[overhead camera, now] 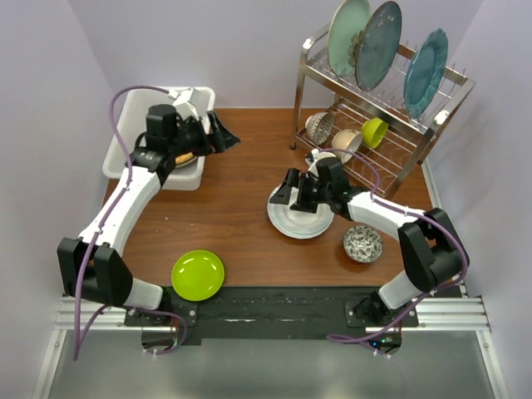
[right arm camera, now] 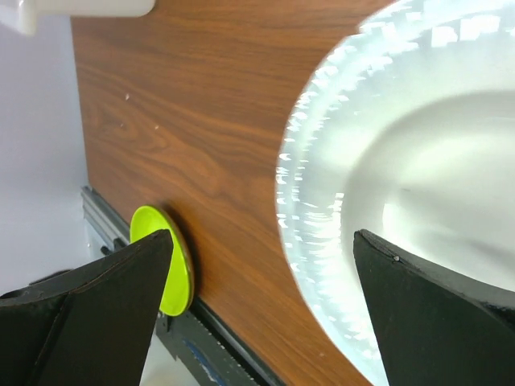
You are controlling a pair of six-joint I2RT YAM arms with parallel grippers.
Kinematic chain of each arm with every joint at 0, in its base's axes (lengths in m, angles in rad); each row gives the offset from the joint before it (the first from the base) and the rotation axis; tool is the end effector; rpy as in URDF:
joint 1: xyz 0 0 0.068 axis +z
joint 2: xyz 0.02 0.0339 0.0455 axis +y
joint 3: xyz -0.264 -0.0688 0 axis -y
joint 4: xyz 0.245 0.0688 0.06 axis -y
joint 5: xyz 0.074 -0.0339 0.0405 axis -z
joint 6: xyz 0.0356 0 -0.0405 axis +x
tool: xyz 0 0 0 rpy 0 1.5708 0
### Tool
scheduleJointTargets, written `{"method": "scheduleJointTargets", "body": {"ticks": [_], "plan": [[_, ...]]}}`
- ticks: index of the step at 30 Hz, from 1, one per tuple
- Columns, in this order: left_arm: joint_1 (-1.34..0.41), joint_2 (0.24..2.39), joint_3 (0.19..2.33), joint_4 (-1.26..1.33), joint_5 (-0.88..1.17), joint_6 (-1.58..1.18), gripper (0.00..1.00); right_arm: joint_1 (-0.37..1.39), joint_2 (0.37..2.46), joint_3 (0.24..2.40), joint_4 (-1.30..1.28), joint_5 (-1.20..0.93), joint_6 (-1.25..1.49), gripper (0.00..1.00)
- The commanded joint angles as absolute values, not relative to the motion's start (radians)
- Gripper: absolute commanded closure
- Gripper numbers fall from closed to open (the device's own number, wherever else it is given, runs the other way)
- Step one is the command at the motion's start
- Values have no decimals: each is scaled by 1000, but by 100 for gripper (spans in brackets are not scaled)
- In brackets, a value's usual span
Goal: Place the plates into the plastic bin on the countertop
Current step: Move the plate to the center of the board.
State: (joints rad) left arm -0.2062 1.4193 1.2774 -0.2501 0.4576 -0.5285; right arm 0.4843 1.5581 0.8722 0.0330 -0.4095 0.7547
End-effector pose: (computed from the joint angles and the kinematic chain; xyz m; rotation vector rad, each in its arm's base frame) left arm 0.3189 -0.0828 0.3588 -0.0136 2.0373 -0.9210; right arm 0.2845 0.1657 0.2039 0.0792 2.4046 1.0913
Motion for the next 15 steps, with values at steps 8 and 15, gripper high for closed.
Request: {"method": "scheduleJointTargets", "body": {"ticks": [8,15], "plan": [[-411,1440,1213,-184,333,-546,8,367,1447,830,-98,-324,673,1],[-440,1385,1082,-192,278,-620,8,367,1440,785,-40,-376,698,1]]}}
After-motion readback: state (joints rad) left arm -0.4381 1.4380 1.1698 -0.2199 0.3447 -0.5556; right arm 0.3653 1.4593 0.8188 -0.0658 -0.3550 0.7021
